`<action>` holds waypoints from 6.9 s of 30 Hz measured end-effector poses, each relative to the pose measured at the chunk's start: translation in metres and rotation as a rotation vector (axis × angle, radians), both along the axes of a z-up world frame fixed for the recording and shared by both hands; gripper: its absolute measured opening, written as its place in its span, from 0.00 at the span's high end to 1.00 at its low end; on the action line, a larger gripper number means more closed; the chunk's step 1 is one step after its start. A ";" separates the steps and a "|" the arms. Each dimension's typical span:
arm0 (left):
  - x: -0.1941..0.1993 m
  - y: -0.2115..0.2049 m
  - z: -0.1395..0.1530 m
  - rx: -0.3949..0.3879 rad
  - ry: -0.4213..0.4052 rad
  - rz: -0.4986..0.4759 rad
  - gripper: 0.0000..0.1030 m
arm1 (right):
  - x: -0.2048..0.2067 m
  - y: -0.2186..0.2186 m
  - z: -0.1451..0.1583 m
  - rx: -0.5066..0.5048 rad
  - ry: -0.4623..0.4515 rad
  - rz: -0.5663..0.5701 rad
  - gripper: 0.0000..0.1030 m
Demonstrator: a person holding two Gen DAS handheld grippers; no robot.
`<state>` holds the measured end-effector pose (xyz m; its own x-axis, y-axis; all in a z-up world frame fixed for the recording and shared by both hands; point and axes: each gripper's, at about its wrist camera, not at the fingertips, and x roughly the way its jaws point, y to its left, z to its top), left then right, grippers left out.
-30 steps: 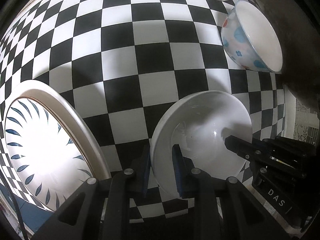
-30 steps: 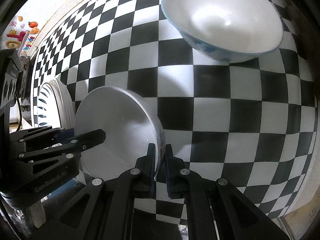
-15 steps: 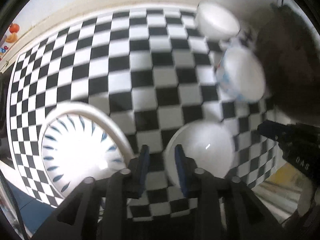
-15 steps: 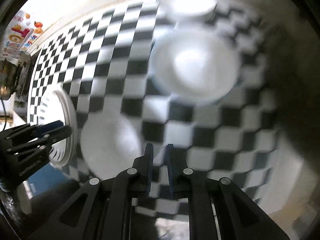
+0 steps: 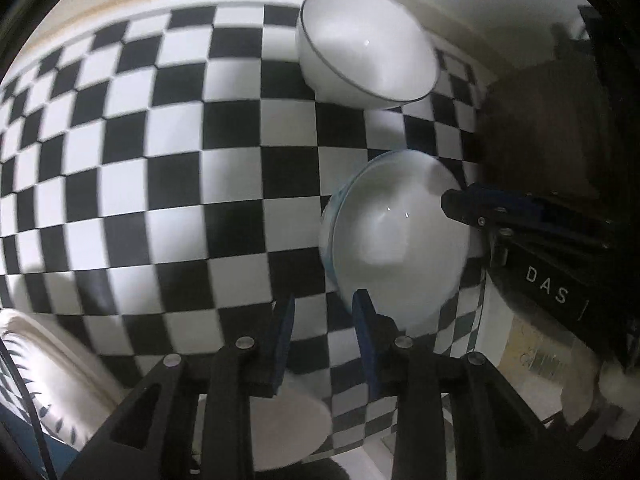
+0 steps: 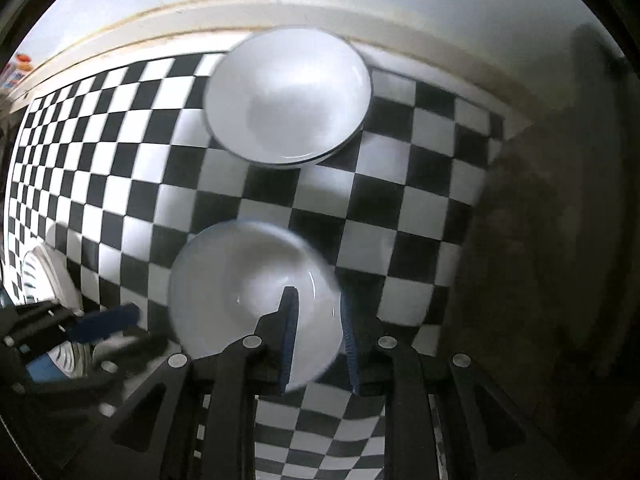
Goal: Organize plates and bowls
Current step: 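Lift the white bowl with both grippers toward the blue-dotted bowl, then lower the white bowl into the blue-dotted floral bowl with both grippers, then open both grippers and raise them from the nested bowls, then reach both grippers to the other black-rimmed white bowl and grasp its rim, then lift the white bowl with both grippers over the nested bowls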
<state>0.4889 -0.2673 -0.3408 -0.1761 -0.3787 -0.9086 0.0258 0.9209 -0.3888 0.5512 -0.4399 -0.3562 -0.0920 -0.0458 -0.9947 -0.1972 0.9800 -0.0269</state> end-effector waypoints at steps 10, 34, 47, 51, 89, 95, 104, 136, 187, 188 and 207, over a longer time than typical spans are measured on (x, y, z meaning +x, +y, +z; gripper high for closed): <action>0.003 -0.007 -0.028 -0.042 0.049 0.042 0.82 | 0.020 -0.003 -0.044 -0.003 0.087 0.012 0.82; 0.029 0.003 -0.022 0.064 -0.036 -0.045 0.82 | -0.010 0.003 -0.056 0.155 0.134 -0.221 0.93; 0.014 0.008 0.030 0.061 -0.140 -0.081 0.82 | -0.033 0.011 -0.006 0.260 0.089 -0.255 0.94; 0.000 0.013 0.053 0.051 -0.177 -0.109 0.82 | -0.045 0.018 0.019 0.268 0.056 -0.243 0.94; -0.111 0.066 0.022 0.129 -0.098 -0.162 0.82 | -0.165 0.084 -0.024 0.251 0.092 -0.164 0.91; -0.110 0.067 0.018 0.141 -0.094 -0.159 0.82 | -0.162 0.084 -0.024 0.238 0.094 -0.150 0.88; -0.111 0.068 0.016 0.149 -0.089 -0.154 0.82 | -0.157 0.085 -0.021 0.237 0.101 -0.139 0.86; -0.115 0.064 0.018 0.139 -0.074 -0.157 0.82 | -0.159 0.065 -0.016 0.284 0.123 -0.205 0.85; 0.161 -0.006 -0.027 -0.032 -0.024 0.078 0.81 | 0.158 -0.012 -0.049 0.032 0.036 -0.170 0.89; 0.160 -0.006 -0.026 -0.025 -0.028 0.077 0.81 | 0.154 -0.013 -0.047 0.046 0.044 -0.177 0.90; 0.095 0.030 0.051 0.056 -0.170 0.053 0.81 | 0.087 0.005 0.020 0.190 -0.002 -0.142 0.93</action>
<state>0.5835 -0.2375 -0.2896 0.0005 -0.3311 -0.9436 0.0372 0.9429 -0.3309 0.6377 -0.4347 -0.3358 -0.0823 0.1559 -0.9843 -0.0569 0.9853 0.1609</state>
